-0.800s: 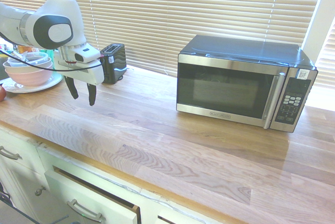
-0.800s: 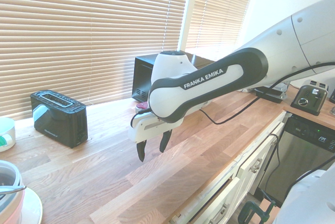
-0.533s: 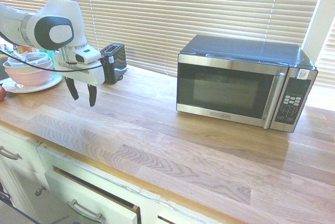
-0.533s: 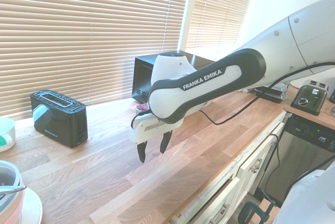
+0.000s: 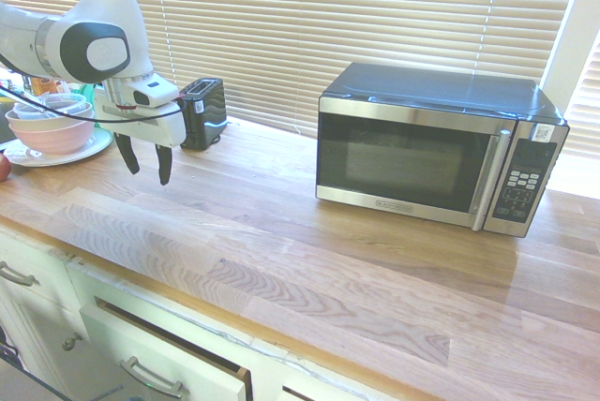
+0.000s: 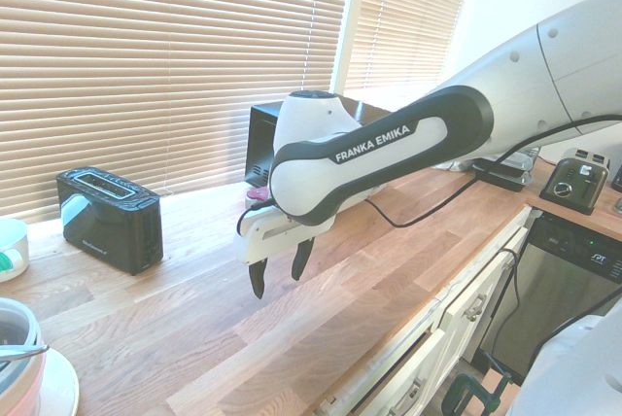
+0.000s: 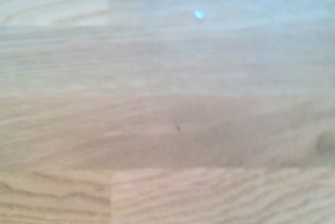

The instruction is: Press the toaster

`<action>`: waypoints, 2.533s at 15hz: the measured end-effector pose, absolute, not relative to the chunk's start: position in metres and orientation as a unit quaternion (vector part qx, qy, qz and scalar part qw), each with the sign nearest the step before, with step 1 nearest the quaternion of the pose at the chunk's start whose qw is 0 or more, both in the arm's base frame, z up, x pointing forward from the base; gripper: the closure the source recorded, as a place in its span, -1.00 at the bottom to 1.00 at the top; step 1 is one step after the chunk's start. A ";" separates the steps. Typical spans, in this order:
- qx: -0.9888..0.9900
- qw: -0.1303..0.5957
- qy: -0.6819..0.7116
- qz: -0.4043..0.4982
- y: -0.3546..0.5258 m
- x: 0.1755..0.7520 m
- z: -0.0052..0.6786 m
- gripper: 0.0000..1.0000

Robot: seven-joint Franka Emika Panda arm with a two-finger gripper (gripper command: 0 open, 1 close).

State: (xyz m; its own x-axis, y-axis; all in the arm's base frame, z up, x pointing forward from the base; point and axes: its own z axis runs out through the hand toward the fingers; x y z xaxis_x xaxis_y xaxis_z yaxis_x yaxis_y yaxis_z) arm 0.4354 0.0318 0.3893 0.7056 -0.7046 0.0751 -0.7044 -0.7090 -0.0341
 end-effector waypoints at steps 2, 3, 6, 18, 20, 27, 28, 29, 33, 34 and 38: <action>-0.927 0.000 0.372 -0.055 0.036 0.442 0.398 -1.00; -0.928 0.000 0.367 -0.062 0.038 0.447 0.402 -1.00; -0.932 0.006 0.352 -0.086 0.047 0.475 0.417 -1.00; -0.965 0.054 0.186 -0.175 0.093 0.545 0.463 -1.00; -0.967 0.055 0.165 -0.186 0.095 0.550 0.465 -1.00; -0.967 0.057 0.156 -0.193 0.118 0.581 0.484 -1.00; -0.967 0.060 0.157 -0.190 0.123 0.587 0.486 -1.00; -0.968 0.063 0.156 -0.188 0.127 0.593 0.488 -1.00; -0.965 0.068 0.160 -0.197 0.128 0.605 0.503 1.00; -0.963 0.069 0.165 -0.199 0.125 0.607 0.506 1.00; -0.959 0.074 0.188 -0.197 0.120 0.611 0.505 1.00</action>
